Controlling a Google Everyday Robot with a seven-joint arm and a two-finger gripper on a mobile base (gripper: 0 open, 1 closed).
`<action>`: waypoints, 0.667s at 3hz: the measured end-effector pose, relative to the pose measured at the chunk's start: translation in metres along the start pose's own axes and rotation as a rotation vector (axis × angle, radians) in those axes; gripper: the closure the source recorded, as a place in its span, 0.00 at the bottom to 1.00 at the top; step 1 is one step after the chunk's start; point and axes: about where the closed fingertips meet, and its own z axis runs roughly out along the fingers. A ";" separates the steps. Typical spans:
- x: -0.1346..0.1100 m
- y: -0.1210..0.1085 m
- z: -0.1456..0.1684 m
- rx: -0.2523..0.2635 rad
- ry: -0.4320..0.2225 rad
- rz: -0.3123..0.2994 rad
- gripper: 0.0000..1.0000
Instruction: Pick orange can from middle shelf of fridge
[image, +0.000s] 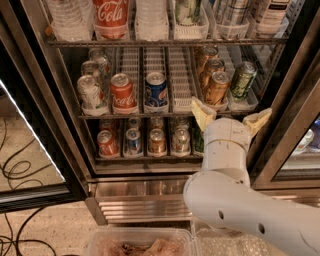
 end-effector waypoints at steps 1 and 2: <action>0.000 0.018 0.019 -0.010 -0.003 0.012 0.00; 0.013 0.039 0.025 -0.055 0.028 -0.025 0.00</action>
Offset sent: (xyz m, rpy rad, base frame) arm 0.0530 0.0549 -0.0394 -0.0667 0.1221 0.1265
